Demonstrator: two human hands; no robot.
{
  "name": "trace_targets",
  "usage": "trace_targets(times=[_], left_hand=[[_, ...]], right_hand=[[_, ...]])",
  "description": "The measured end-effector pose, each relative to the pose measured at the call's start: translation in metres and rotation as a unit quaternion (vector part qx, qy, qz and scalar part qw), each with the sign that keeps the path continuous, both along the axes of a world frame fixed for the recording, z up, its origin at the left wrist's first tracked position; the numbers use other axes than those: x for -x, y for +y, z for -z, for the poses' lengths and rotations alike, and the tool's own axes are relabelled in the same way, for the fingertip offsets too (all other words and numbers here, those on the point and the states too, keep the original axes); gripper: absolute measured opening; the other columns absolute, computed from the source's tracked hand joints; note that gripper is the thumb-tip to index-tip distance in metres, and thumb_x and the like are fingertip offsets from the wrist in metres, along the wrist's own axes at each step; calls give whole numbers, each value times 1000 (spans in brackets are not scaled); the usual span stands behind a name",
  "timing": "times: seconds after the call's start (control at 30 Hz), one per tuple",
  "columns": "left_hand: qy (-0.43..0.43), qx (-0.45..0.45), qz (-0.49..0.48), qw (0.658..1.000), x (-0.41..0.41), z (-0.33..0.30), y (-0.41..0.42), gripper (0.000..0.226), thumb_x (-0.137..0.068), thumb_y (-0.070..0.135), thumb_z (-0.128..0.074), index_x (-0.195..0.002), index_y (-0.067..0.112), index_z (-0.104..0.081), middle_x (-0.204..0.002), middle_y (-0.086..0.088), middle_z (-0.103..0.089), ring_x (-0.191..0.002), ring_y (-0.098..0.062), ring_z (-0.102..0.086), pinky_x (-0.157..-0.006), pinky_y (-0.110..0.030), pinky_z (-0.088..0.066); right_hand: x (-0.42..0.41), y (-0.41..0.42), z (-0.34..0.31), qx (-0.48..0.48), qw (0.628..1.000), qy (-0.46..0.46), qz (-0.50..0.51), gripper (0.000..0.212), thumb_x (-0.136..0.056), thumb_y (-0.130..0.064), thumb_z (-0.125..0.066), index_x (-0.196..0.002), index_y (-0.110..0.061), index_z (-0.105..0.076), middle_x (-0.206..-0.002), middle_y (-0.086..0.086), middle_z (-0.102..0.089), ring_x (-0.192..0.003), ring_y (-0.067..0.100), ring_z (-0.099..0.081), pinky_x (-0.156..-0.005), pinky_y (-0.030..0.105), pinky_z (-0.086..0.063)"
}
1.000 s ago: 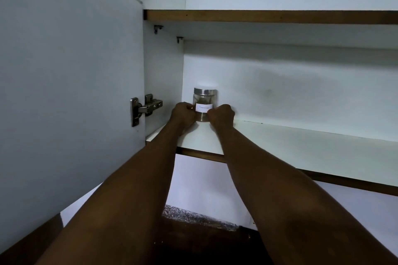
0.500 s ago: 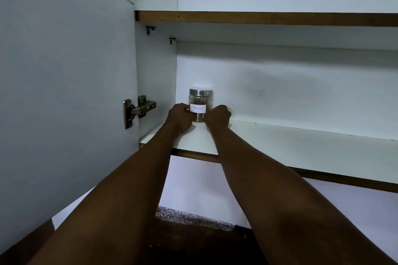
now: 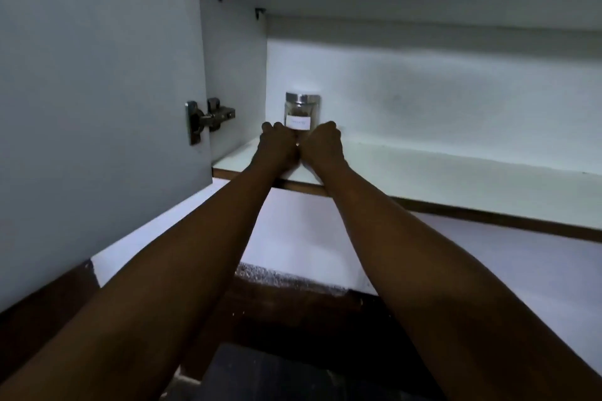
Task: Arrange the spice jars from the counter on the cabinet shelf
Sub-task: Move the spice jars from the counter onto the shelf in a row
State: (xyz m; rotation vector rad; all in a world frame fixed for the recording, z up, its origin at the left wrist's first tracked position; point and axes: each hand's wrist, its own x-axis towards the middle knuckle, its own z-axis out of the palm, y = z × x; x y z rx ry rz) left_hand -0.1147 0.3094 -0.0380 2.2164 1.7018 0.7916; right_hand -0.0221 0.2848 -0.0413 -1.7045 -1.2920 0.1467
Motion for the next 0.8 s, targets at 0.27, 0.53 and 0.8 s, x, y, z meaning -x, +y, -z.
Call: trace_targets(times=[0.27, 0.53, 0.8], left_hand=[[-165, -318, 194, 913, -43, 130, -167, 47, -100, 22, -50, -145, 8, -51, -159, -3, -42, -152, -26, -34, -124, -42, -29], [-30, 154, 346, 925, -115, 382, -275, 68, -83, 12, -69, -147, 3, -46, -153, -20, -45, -147, -37, -40, -124, -42, -30], [324, 345, 437, 765, -86, 522, -371, 101, -70, 38, -87, -155, 19, -35, -163, -8, -27, -150, -30, -32, -121, -44, -34]], right_hand=[[-63, -190, 97, -277, 947, -83, -141, 46, -77, 15, -49, -110, -5, -73, -109, 3, -71, -99, 10, -70, -90, 24, -56], [-149, -324, 356, 169, 985, 38, 23, 29, -88, -7, -64, -116, -10, -72, -114, 7, -73, -108, 20, -68, -97, 30, -52], [-109, -430, 496, 514, 848, 121, -49, 51, -80, -8, -73, -130, -13, -60, -132, 10, -63, -121, 26, -62, -103, 37, -51]])
